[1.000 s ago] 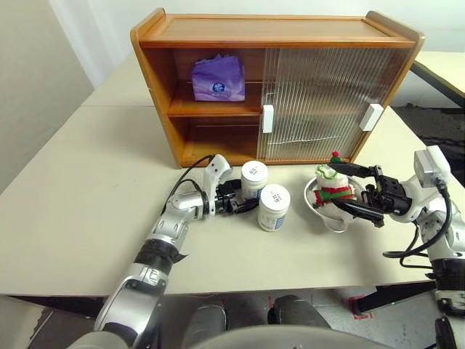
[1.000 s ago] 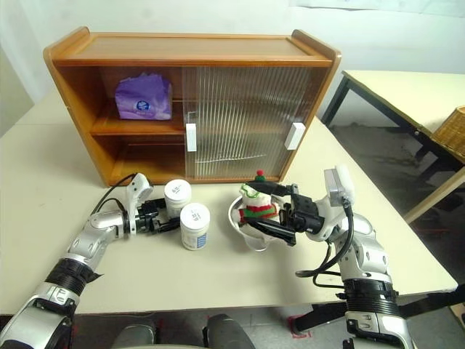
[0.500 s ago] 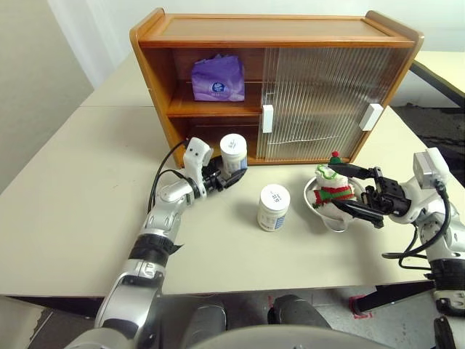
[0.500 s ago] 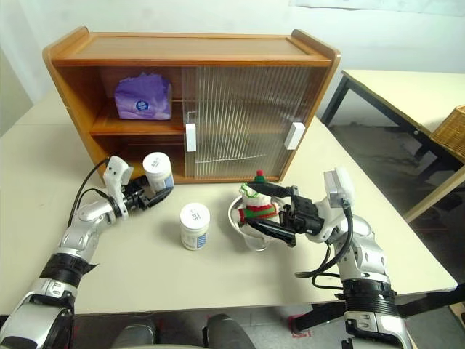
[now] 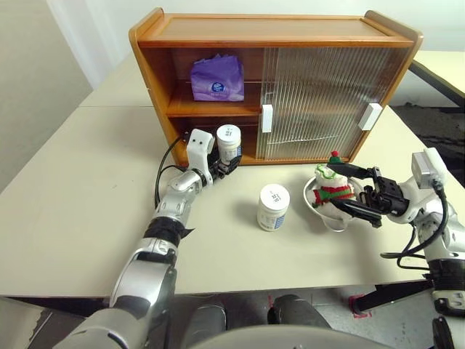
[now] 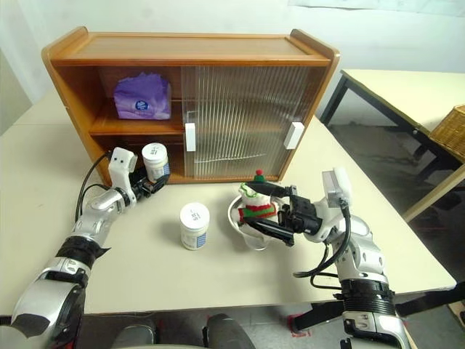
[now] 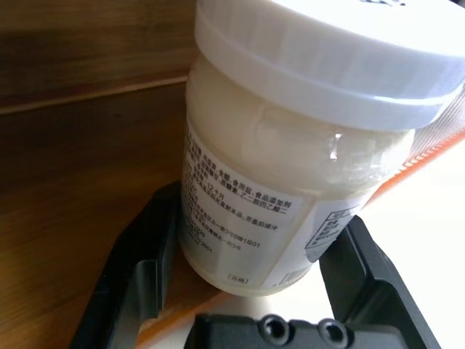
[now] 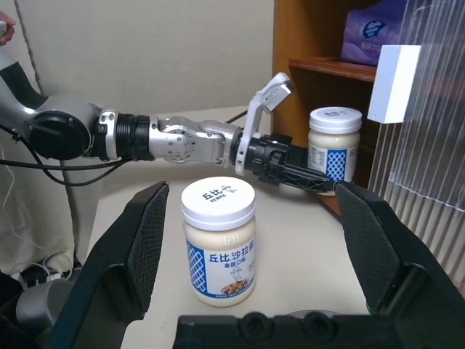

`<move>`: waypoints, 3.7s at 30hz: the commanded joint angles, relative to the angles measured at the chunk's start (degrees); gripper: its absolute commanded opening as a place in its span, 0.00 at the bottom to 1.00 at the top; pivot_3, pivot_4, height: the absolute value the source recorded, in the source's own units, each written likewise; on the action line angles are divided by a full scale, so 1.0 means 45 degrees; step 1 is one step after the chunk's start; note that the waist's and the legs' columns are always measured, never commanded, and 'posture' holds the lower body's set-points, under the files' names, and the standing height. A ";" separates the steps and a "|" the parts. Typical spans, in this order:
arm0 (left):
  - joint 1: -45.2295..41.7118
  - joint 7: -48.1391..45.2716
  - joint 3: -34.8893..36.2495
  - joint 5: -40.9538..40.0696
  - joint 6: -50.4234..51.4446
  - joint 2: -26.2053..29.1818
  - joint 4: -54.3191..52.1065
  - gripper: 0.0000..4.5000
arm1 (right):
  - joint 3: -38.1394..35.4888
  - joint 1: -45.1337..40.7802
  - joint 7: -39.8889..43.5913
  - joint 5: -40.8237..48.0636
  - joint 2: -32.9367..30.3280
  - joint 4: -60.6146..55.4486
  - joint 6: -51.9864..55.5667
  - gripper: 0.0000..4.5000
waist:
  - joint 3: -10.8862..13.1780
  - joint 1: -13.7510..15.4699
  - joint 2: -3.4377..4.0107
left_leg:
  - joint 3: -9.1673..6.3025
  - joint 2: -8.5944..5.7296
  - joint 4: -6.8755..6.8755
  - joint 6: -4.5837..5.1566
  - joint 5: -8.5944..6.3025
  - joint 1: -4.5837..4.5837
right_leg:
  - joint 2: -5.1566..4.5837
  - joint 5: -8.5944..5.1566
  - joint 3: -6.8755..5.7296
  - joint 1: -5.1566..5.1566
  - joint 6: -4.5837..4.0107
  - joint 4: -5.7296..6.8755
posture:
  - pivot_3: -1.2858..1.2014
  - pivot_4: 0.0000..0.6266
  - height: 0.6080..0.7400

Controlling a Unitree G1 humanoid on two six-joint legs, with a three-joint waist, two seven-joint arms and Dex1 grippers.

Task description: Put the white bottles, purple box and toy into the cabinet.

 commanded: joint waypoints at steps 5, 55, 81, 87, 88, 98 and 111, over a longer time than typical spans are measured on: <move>-0.1159 0.1212 0.0340 0.0463 -0.0778 -0.0012 0.1596 0.70 | -0.0014 0.0025 0.0094 0.0082 0.0082 -0.0182 -0.0076 1.00 | 0.0001 -0.0038 0.0000 | 0.0001 -0.0002 0.0000 0.0003 0.0002 -0.0001 | 0.0001 0.0002 0.0000 0.0001 0.0011 -0.0007 | 0.46 0.00 1.00; -0.3226 0.2285 0.1530 0.0541 -0.1339 -0.0400 0.5497 0.81 | -0.0077 0.0030 0.0280 0.0087 -0.0016 -0.0123 -0.0106 1.00 | 0.0005 -0.0191 -0.0002 | 0.0003 -0.0018 0.0066 0.0020 0.0018 -0.0041 | 0.0002 0.0045 0.0003 0.0000 0.0054 -0.0028 | 0.45 0.00 1.00; 0.2446 0.1772 0.1060 -0.0068 0.1999 -0.0410 -0.4228 0.63 | 0.0114 0.0116 0.0055 0.0017 0.0312 -0.0210 -0.0239 1.00 | 0.0005 -0.0304 -0.0002 | 0.0003 -0.0047 0.0068 0.0026 0.0013 -0.0050 | 0.0000 0.0033 0.0004 0.0004 0.0054 -0.0041 | 0.46 0.00 1.00; 0.3167 0.2066 0.1326 -0.0033 0.2244 -0.0081 -0.5762 0.16 | 0.0145 0.0036 0.0140 -0.0047 0.0283 -0.0095 -0.0265 1.00 | 0.0005 -0.0280 -0.0002 | 0.0000 -0.0041 0.0064 0.0027 0.0011 -0.0047 | -0.0002 0.0058 0.0006 0.0001 -0.0007 -0.0040 | 0.46 0.00 1.00; 0.3093 0.2158 0.1426 -0.0049 0.2124 -0.0047 -0.5690 0.09 | 0.0147 0.0042 0.0141 -0.0053 0.0277 -0.0096 -0.0257 1.00 | 0.0005 -0.0272 -0.0002 | -0.0001 -0.0041 0.0063 0.0028 0.0011 -0.0046 | -0.0003 0.0065 0.0006 0.0001 -0.0020 -0.0040 | 0.46 0.00 1.00; 0.1954 0.2725 0.1284 0.0313 0.1676 0.0072 -0.3833 0.01 | 0.0101 0.0007 0.0136 -0.0099 0.0229 -0.0079 -0.0263 1.00 | 0.0005 -0.0198 -0.0002 | -0.0004 -0.0037 0.0064 0.0032 0.0007 -0.0044 | -0.0009 0.0103 0.0008 0.0001 -0.0088 -0.0040 | 0.46 0.00 1.00; 0.0421 0.3180 0.1275 0.0545 0.0813 -0.0281 -0.1547 0.01 | 0.0095 0.0131 0.0159 -0.0123 0.0127 -0.0170 -0.0244 1.00 | 0.0007 -0.0206 -0.0004 | -0.0004 -0.0037 0.0062 0.0033 0.0006 -0.0046 | -0.0008 0.0077 0.0007 0.0000 -0.0046 -0.0042 | 0.46 0.00 1.00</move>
